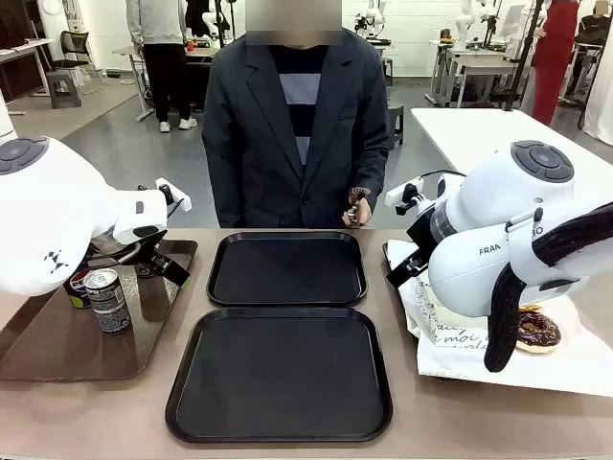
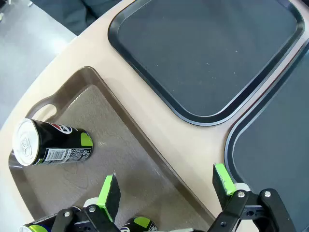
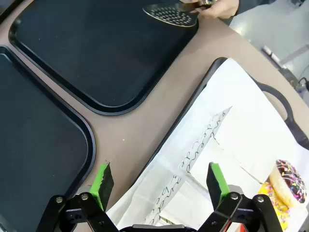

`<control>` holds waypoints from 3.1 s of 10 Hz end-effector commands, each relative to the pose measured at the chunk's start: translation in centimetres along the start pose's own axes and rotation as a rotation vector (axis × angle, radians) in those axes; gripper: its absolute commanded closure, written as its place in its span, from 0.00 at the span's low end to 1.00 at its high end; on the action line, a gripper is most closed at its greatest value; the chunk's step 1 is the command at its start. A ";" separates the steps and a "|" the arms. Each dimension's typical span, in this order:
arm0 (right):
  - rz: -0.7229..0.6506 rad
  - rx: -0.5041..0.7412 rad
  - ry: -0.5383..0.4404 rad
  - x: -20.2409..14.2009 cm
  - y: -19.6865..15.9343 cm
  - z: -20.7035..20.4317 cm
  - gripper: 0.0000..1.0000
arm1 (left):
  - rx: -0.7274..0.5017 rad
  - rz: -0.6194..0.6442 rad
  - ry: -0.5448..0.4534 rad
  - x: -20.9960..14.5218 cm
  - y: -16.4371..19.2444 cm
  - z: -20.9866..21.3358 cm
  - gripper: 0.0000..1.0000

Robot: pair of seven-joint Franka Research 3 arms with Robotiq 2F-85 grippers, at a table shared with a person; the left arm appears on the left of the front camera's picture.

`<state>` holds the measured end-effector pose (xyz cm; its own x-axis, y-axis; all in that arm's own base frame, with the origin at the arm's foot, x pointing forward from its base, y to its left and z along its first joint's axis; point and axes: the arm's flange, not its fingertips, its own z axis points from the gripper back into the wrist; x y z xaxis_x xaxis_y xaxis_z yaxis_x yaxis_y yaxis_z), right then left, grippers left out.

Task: Set up donuts and drinks on trays.
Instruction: Pick up one Pepsi coke and place it on the Flat Tray.

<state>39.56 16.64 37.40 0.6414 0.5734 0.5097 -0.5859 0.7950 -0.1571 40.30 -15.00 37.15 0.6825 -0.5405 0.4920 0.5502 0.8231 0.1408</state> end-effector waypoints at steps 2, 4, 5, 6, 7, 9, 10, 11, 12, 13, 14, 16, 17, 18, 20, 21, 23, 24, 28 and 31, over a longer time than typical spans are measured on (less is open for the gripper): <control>0.000 0.000 0.000 0.0 0.0 0.0 0.00 | 0.000 0.000 -0.001 0.0 0.0 0.0 0.00; 0.000 0.000 0.000 0.0 0.0 0.0 0.00 | 0.000 0.000 -0.001 0.0 0.0 0.0 0.00; 0.000 0.000 0.000 0.0 0.0 0.0 0.00 | 0.000 0.000 -0.001 0.0 0.0 0.0 0.00; 0.000 0.000 0.000 0.0 0.0 0.0 0.00 | 0.000 0.000 -0.001 0.0 0.0 0.0 0.00; 0.000 0.000 0.000 0.0 0.0 0.0 0.00 | 0.000 0.000 -0.001 0.0 0.0 0.0 0.00; 0.000 0.000 0.000 0.0 0.0 0.0 0.00 | 0.000 0.000 -0.001 0.0 0.0 0.0 0.00; 0.000 0.000 0.000 0.0 0.0 0.0 0.00 | 0.000 0.000 -0.001 0.0 0.0 0.0 0.00; 0.000 0.000 0.000 0.0 0.0 0.0 0.00 | 0.000 0.000 -0.001 0.0 0.0 0.0 0.00; 0.000 0.000 0.000 0.0 0.0 0.0 0.00 | 0.000 0.000 -0.001 0.0 0.0 0.0 0.00; 0.000 0.000 0.000 0.0 0.0 0.0 0.00 | 0.000 0.000 -0.001 0.0 0.0 0.0 0.00; 0.000 0.000 0.000 0.0 0.0 0.0 0.00 | 0.000 0.000 -0.001 0.0 0.0 0.0 0.00; 0.000 0.000 0.000 0.0 0.0 0.0 0.00 | 0.000 0.000 -0.001 0.0 0.0 0.0 0.00; 0.000 0.000 0.000 0.0 0.0 0.0 0.00 | 0.000 -0.001 0.000 0.0 -0.1 0.0 0.00; 0.020 -0.012 0.012 -0.5 0.5 2.3 0.00 | 0.007 -0.018 0.058 -0.3 -0.3 2.7 0.00; -0.036 0.011 0.103 -3.1 1.8 9.0 0.00 | -0.005 -0.098 0.147 -2.4 -1.8 9.6 0.00; -0.026 0.016 0.166 -4.7 2.5 12.1 0.00 | -0.007 -0.136 0.201 -3.9 -3.0 12.0 0.00; -0.005 0.006 0.348 -8.0 4.6 16.7 0.00 | -0.059 -0.197 0.307 -6.1 -4.1 14.3 0.00; 0.048 0.019 0.428 -9.9 5.3 17.8 0.00 | -0.066 -0.195 0.324 -7.7 -5.4 14.8 0.00; 0.010 0.000 0.405 -5.2 3.8 19.0 0.00 | -0.038 -0.180 0.323 -3.1 -4.6 16.3 0.00; -0.714 0.825 -0.102 -11.0 -12.9 17.0 0.00 | -0.722 0.390 -0.054 -5.4 6.9 15.1 0.00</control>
<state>29.35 1.76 49.47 0.8703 0.3921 0.2981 -0.4731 0.8337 0.2847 31.71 -6.40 48.46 0.7988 -0.4969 0.3392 0.5863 0.7692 -0.2542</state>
